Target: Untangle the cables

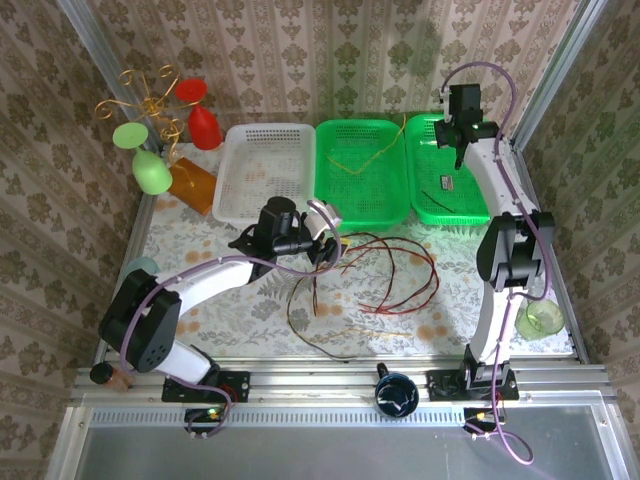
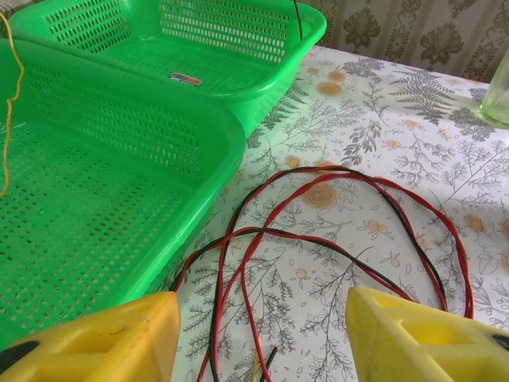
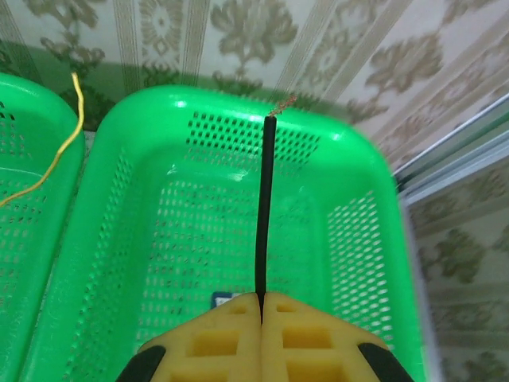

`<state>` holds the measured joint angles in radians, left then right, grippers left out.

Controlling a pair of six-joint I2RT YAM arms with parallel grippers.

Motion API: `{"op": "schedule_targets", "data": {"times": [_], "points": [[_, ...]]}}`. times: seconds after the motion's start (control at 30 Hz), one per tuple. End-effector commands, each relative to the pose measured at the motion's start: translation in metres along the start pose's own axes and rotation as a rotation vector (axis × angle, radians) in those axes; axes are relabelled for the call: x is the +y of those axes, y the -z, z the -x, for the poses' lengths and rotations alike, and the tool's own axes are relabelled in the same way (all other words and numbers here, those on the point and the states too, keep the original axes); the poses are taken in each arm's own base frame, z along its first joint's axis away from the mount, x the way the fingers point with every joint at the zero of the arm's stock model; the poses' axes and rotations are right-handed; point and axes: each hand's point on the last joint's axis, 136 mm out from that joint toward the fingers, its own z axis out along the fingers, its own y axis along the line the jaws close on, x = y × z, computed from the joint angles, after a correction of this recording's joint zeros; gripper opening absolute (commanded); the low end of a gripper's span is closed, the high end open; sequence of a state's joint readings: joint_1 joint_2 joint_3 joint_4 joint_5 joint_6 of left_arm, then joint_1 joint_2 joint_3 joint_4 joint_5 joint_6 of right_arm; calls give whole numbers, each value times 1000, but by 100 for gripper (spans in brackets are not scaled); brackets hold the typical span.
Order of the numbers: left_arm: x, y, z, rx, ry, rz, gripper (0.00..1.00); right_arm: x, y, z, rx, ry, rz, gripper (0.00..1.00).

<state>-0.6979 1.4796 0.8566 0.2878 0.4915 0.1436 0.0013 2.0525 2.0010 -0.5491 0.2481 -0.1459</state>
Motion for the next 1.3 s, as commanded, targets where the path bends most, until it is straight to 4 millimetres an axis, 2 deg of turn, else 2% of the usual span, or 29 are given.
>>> {"op": "schedule_targets", "data": {"times": [0.0,0.3,0.4,0.57,0.7,0.77,0.83,0.87,0.97,1.07,1.13,1.27], "points": [[-2,8,-3,11,36,13,57,15,-22,-44,205,-211,135,0],[-6,19,-11,36,46,45,58,52,-76,-101,429,-372,241,0],[-7,23,-12,43,46,55,58,66,-85,-109,459,-396,294,0],[-8,27,-13,56,49,65,59,86,-90,-104,468,-436,408,0],[-8,29,-12,57,53,78,59,82,-89,-83,414,-541,477,0],[-8,29,-11,56,52,83,59,69,-91,-72,381,-606,492,12],[-10,29,-12,59,51,86,59,58,-91,-63,361,-621,493,27],[-11,29,-11,58,51,87,60,55,-88,-58,352,-613,504,32],[-13,29,-14,61,55,89,60,48,-71,-40,324,-581,512,55],[-13,28,-17,69,58,85,60,31,-54,-21,265,-574,467,76],[-14,28,-17,70,52,80,61,21,-43,-9,225,-562,443,82],[-14,27,-15,69,51,80,61,18,-22,3,198,-531,429,83]]}}
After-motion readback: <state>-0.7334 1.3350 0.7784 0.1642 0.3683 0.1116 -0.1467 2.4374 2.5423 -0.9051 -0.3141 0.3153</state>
